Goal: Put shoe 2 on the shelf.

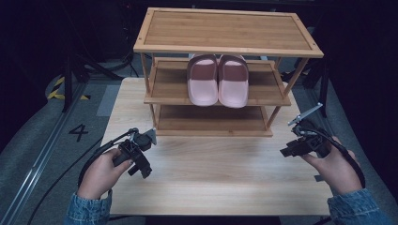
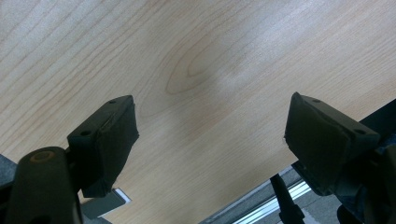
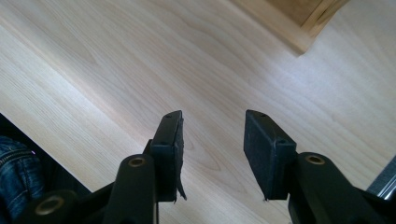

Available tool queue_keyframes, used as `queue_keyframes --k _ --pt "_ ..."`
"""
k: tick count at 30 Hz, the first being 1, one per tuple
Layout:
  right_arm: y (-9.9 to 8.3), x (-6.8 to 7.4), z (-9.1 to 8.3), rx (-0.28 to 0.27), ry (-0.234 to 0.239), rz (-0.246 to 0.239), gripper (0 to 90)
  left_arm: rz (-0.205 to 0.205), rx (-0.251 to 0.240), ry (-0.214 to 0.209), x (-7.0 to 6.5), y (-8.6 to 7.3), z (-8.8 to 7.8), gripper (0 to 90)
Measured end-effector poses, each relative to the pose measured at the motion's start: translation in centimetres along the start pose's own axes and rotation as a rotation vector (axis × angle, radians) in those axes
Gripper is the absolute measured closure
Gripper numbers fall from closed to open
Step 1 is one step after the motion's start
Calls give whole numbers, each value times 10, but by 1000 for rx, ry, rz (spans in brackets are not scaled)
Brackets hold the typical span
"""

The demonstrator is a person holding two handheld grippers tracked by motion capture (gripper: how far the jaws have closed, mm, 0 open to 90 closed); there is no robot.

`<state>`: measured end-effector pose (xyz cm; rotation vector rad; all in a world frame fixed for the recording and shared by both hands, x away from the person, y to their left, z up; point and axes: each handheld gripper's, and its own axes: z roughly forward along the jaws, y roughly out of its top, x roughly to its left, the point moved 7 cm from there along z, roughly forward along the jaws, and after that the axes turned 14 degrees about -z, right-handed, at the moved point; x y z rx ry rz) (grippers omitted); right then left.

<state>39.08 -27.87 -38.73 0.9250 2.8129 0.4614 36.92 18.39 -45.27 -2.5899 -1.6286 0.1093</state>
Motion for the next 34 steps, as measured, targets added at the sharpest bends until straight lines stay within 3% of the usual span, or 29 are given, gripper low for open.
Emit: queue_keyframes --k 16,25,34 --pt "-22 6 57 66 29 8 519 6 14 -11 -2 0 4 176" --pt "-30 10 78 63 36 -10 500 8 15 -8 -2 0 4 176" --pt "-35 13 88 28 47 17 495 10 15 -13 -2 1 5 176"
